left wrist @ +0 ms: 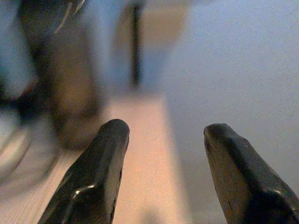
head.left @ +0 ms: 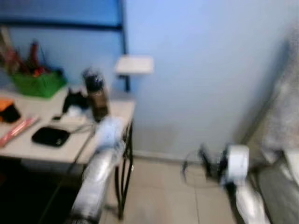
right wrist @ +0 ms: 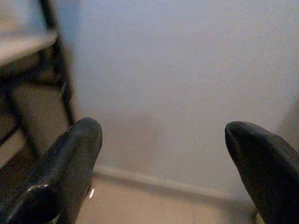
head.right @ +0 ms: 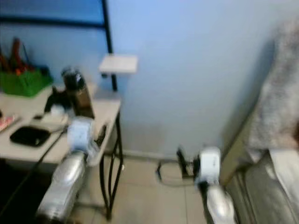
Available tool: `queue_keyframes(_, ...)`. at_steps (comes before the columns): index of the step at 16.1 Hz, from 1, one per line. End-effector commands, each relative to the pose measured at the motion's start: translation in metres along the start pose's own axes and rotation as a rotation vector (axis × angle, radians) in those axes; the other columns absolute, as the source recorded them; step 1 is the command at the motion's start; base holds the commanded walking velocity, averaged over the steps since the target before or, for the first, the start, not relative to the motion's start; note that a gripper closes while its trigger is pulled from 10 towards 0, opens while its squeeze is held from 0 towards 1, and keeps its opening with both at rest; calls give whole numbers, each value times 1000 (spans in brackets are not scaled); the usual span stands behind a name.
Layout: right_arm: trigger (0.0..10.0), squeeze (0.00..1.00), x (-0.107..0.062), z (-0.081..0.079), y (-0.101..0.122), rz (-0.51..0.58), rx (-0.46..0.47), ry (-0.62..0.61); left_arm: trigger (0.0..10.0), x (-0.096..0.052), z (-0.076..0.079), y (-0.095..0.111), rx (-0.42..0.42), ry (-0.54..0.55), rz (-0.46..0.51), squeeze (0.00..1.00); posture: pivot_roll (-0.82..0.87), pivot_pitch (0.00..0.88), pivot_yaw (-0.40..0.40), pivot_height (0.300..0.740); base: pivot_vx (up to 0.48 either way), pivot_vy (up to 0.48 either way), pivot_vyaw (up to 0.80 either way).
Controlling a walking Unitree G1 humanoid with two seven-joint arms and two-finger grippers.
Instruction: Clean up the room
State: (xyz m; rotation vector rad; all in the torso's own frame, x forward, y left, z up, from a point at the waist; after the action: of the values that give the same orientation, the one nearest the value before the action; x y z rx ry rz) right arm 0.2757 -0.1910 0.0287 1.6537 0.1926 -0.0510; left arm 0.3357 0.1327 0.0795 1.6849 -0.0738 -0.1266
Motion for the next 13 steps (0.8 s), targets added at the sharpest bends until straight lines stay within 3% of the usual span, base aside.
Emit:
queue_keyframes(1, 10000, 0, -8, 16, 13, 30, 4, -47, 10000, 2, 18, 22, -21, -42, 39, 0, 156, 0, -35, 740, 0, 0, 0)
queue_keyframes(3, 10000, 0, -33, 21, 12, 17, -11, -74, 10000, -10, 34, 15, -7, -105, -48, 0, 141, 0, -27, 740, 0, 0, 0)
queue_keyframes(13, 10000, 0, -35, 20, 8, 1, -13, -74, 10000, -9, 37, 18, -1, -113, -38, 0, 146, 0, -30, 740, 0, 0, 0)
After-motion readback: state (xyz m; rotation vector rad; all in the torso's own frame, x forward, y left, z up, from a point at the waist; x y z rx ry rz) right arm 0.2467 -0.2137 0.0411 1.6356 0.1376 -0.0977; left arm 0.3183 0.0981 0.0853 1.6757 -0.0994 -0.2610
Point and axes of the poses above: a point about 5 cm out from each wrist's last joint towards the gripper, its own x axis pointing out of the wrist towards the gripper, its own y axis along the axis of the wrist's last joint, z = x × y, the point moved 5 cm from there along x, pointing out of the wrist towards the gripper, and after that the axes turned 5 degrees about x, right-handed, at the moved point
